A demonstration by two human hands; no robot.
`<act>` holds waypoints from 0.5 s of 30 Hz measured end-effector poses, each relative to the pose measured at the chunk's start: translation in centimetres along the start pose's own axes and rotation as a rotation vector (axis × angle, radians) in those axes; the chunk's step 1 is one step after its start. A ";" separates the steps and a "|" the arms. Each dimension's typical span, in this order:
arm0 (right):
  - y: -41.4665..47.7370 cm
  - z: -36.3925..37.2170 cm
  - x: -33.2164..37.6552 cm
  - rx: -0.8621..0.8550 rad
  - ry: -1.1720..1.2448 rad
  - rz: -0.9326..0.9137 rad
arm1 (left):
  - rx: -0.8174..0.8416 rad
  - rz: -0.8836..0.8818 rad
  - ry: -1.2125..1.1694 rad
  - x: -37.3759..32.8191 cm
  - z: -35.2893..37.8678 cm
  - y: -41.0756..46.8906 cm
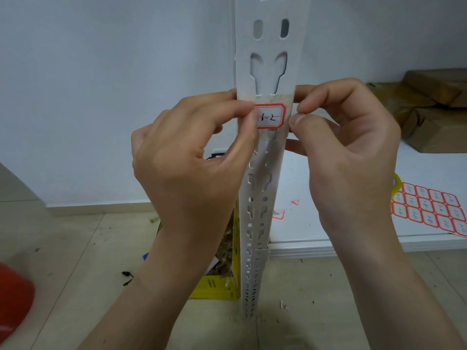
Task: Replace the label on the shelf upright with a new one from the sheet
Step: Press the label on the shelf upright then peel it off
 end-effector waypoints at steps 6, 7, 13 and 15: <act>0.0 0.0 0.0 0.001 0.022 0.008 | 0.021 -0.039 -0.017 -0.2 0.2 0.1; 0.1 0.0 -0.1 0.000 0.030 0.009 | 0.023 -0.046 -0.021 -0.2 0.2 0.1; 0.2 -0.1 -0.3 0.000 0.075 0.021 | 0.023 -0.066 -0.052 0.0 0.4 -0.1; 0.2 0.0 -0.3 0.002 0.076 0.019 | 0.012 -0.051 -0.052 -0.1 0.3 -0.2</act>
Point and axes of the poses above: each hand's wrist, its own y-axis towards the middle knuckle, its own z-axis out of the palm, x = y × z, the point moved 6 cm from there along y, towards the middle knuckle, and after that the axes turned 1 degree about y, right-handed, at the moved point
